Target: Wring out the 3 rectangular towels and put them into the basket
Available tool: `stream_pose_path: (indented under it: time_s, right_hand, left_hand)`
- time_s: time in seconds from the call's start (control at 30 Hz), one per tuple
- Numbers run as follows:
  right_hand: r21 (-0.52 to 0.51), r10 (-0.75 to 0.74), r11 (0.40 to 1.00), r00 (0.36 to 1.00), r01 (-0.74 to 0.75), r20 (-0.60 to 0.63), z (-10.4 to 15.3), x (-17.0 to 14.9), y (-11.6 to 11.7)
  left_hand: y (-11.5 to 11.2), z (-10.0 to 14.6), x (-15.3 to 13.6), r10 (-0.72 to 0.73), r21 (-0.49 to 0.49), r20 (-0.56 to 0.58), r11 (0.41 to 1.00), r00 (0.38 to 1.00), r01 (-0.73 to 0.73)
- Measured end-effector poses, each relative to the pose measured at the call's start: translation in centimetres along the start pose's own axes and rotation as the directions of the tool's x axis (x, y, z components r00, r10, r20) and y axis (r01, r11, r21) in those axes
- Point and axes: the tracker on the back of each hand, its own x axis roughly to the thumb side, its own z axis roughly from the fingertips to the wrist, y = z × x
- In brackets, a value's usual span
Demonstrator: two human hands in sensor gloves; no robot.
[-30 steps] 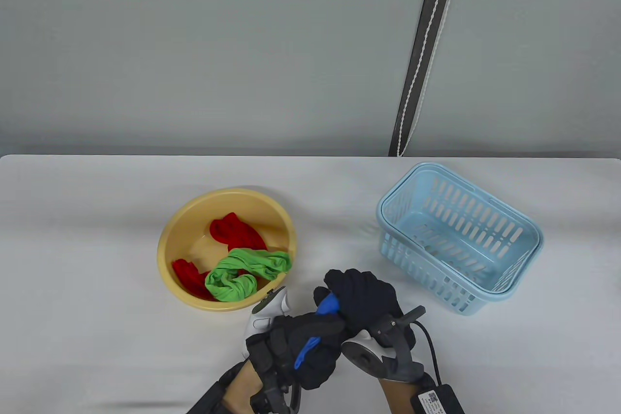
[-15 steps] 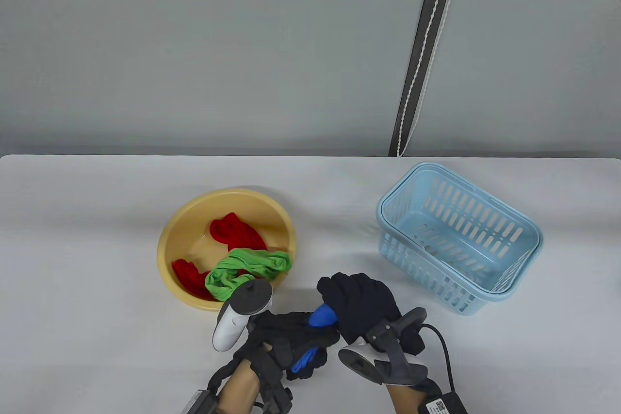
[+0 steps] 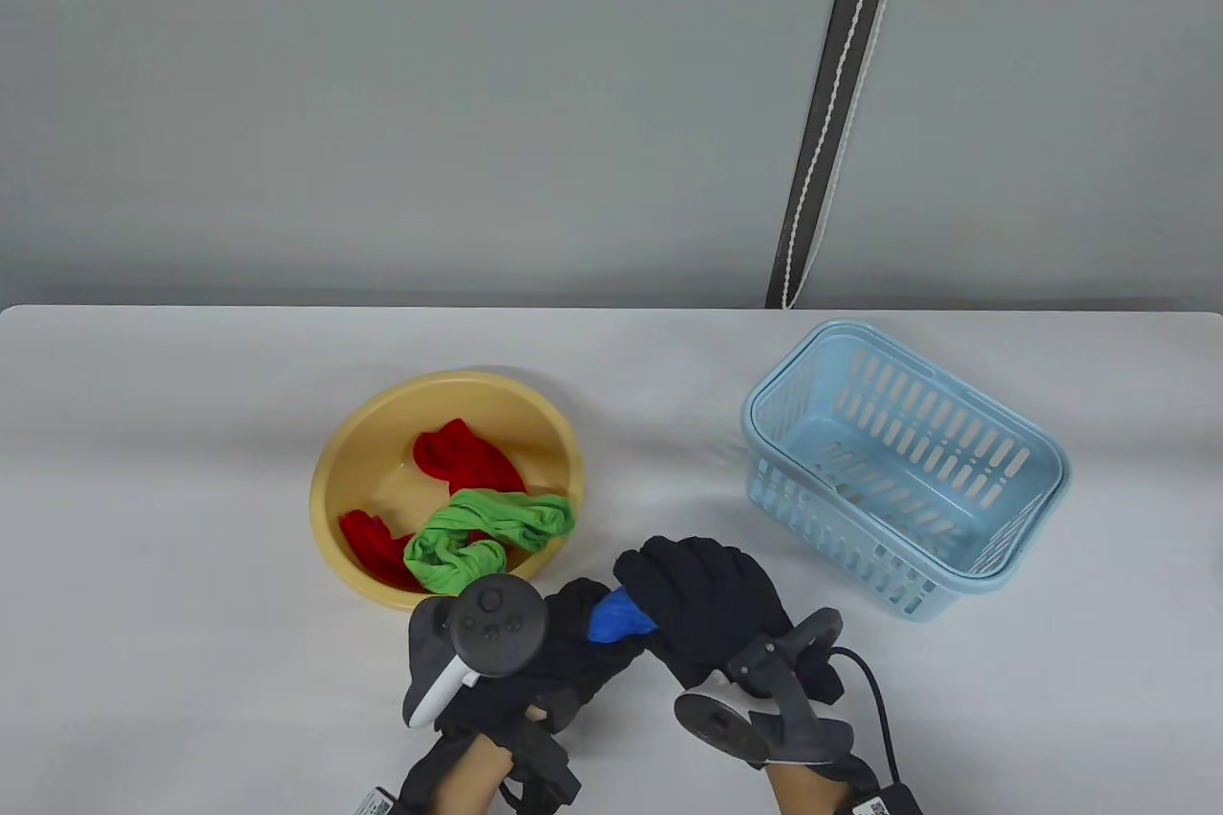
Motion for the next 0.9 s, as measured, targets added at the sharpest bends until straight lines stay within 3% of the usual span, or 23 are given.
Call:
stream_pose_path:
  time_s: [0.13, 0.27, 0.37, 0.5, 0.57, 0.7, 0.9]
  right_hand:
    - [-0.040, -0.137, 0.990, 0.990, 0.137, -0.010, -0.1, -0.1, -0.9]
    - [-0.107, -0.323, 0.943, 0.944, 0.315, -0.063, -0.7, -0.8, -2.4]
    - [-0.168, -0.371, 0.921, 0.921, 0.350, -0.115, -1.1, -2.4, -3.8]
    - [-0.192, -0.237, 0.962, 0.944, 0.195, -0.228, -1.7, -5.3, -5.6]
    - [-0.197, -0.238, 0.963, 0.923, 0.184, -0.304, -1.7, -7.4, -6.1]
    - [-0.194, -0.201, 0.974, 0.832, 0.115, -0.517, -0.9, -12.6, -6.7]
    - [-0.055, -0.080, 0.997, 0.711, 0.057, -0.699, 0.2, -17.7, -6.3]
  left_hand:
    - [1.9, 0.4, 0.8, -0.100, 0.023, -0.022, 0.995, 0.995, 0.101]
    - [4.8, 0.6, 1.6, -0.182, 0.048, -0.020, 0.982, 0.983, 0.183]
    - [7.3, 0.7, 2.1, -0.202, 0.096, -0.029, 0.974, 0.979, 0.204]
    - [11.0, 0.5, 1.9, -0.218, 0.171, -0.078, 0.958, 0.973, 0.229]
    - [12.7, 0.2, 1.3, -0.229, 0.202, -0.090, 0.949, 0.969, 0.243]
    - [15.0, -1.0, -0.6, -0.253, 0.138, -0.153, 0.952, 0.955, 0.274]
    - [15.0, -4.2, -3.7, -0.239, 0.014, -0.206, 0.969, 0.949, 0.247]
